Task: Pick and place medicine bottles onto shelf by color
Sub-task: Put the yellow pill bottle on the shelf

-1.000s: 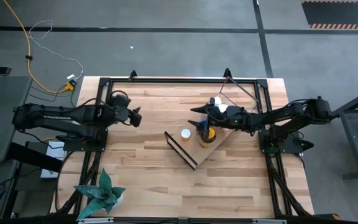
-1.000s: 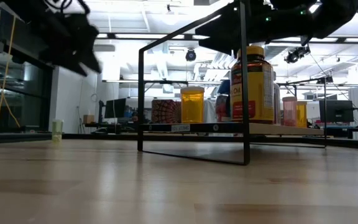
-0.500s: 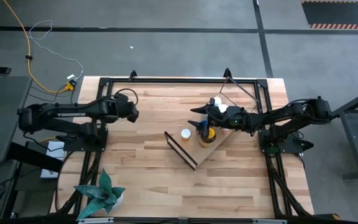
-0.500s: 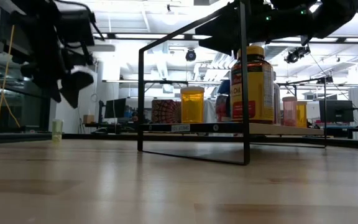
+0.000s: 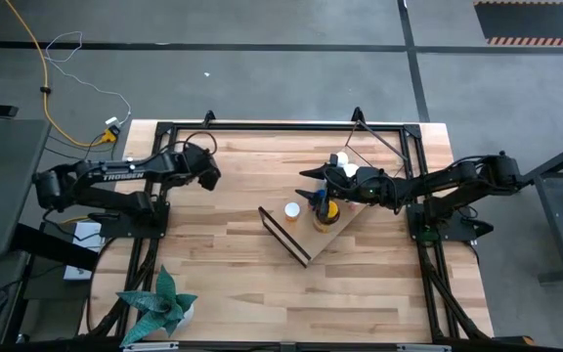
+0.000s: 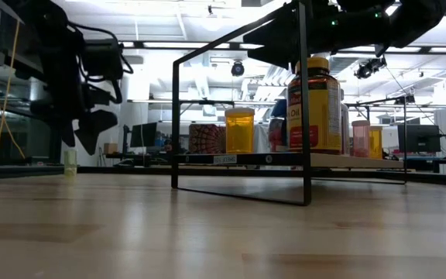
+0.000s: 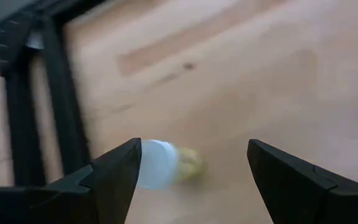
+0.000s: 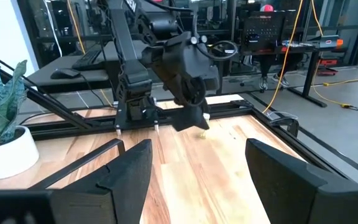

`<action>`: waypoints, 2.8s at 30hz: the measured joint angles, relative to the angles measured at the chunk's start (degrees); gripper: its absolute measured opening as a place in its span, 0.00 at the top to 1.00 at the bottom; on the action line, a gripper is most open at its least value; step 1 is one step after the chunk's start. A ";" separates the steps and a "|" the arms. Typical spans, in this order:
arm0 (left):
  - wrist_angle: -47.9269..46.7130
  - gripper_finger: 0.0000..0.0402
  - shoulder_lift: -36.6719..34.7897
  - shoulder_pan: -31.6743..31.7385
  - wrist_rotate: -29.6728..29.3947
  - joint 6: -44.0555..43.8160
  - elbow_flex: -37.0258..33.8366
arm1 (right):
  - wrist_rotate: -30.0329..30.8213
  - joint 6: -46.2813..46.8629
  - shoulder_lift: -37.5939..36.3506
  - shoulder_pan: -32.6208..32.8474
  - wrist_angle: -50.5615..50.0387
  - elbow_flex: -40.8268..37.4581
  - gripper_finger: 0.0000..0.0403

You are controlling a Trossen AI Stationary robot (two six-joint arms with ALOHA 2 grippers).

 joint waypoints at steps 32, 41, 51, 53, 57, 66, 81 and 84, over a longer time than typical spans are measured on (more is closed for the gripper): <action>-3.06 0.31 0.00 1.86 2.06 -0.02 -0.04 | 0.01 0.19 -0.02 0.00 -1.32 0.00 0.38; -3.03 0.47 0.00 1.84 1.93 0.00 -0.04 | 0.00 0.19 -0.02 -0.02 -1.28 0.00 0.38; -2.99 0.61 0.00 1.84 1.75 0.02 -0.04 | 0.00 0.19 -0.02 0.00 -1.28 0.00 0.38; -2.88 0.62 0.00 1.82 1.73 0.02 -0.04 | 0.01 0.19 -0.02 -0.02 -1.28 0.00 0.38; -1.73 0.65 0.00 1.82 1.74 0.60 -0.07 | 0.00 0.19 -0.02 -0.02 -1.28 0.00 0.38; 0.14 0.71 0.00 1.82 1.75 1.59 -0.07 | 0.01 0.19 -0.02 -0.01 -1.28 0.00 0.38; 17.27 0.72 0.00 -0.04 6.74 9.04 0.32 | 0.02 0.19 -0.02 -0.01 -1.20 0.00 0.38; 20.60 0.72 0.00 -0.72 9.63 11.20 2.68 | 0.00 0.19 -0.02 0.00 -0.95 0.00 0.38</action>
